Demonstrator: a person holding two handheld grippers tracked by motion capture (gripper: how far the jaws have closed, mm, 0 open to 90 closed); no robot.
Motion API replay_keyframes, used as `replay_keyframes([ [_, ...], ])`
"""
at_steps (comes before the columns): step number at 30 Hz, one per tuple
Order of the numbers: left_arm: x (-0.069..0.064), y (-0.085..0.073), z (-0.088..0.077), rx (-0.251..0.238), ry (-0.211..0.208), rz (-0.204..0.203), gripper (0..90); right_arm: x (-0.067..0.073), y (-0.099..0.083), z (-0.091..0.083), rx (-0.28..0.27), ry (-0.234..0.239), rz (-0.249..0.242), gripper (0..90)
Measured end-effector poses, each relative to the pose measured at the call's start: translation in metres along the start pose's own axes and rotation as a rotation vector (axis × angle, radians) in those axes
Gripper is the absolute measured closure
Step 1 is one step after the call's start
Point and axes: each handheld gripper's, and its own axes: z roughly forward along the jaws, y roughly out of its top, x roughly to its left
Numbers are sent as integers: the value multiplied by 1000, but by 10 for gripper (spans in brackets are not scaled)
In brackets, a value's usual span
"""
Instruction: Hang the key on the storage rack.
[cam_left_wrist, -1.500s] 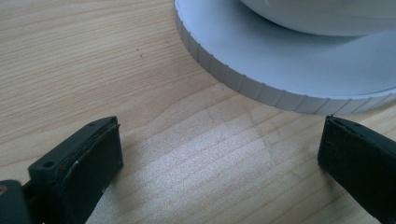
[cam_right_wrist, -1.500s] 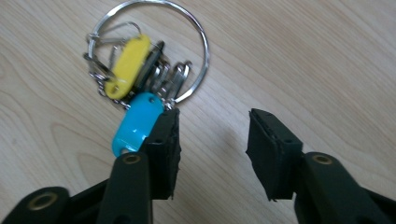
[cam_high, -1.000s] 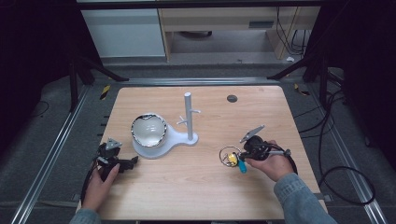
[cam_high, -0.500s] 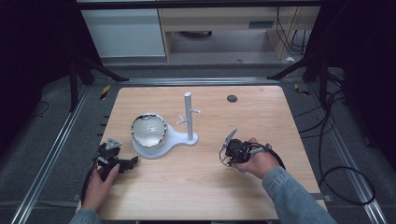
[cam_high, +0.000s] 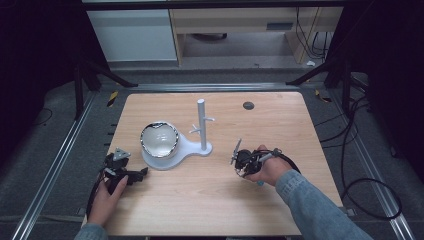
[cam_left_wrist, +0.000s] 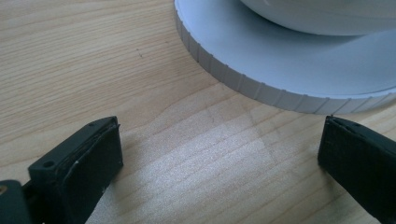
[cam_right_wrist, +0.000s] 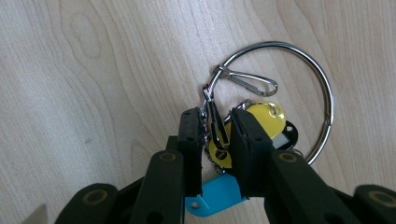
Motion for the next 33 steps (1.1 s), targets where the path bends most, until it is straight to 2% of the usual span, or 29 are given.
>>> replay_keyframes([
  [5, 0, 0, 0, 0, -1, 1, 0, 0, 2, 4, 24, 2, -20, 749],
  [12, 0, 0, 0, 0, 0, 1, 0, -3, 4, 7, 42, 20, -17, 771],
  [14, 0, 0, 0, 0, 0, 1, 0, -5, 5, 6, 46, 26, -14, 820],
  [26, 0, 0, 0, 0, -1, 2, 0, -8, 9, 7, 68, 56, -22, 873],
  [33, 0, 0, 0, 0, -2, 2, 0, -10, 10, 7, 62, 75, -16, 886],
])
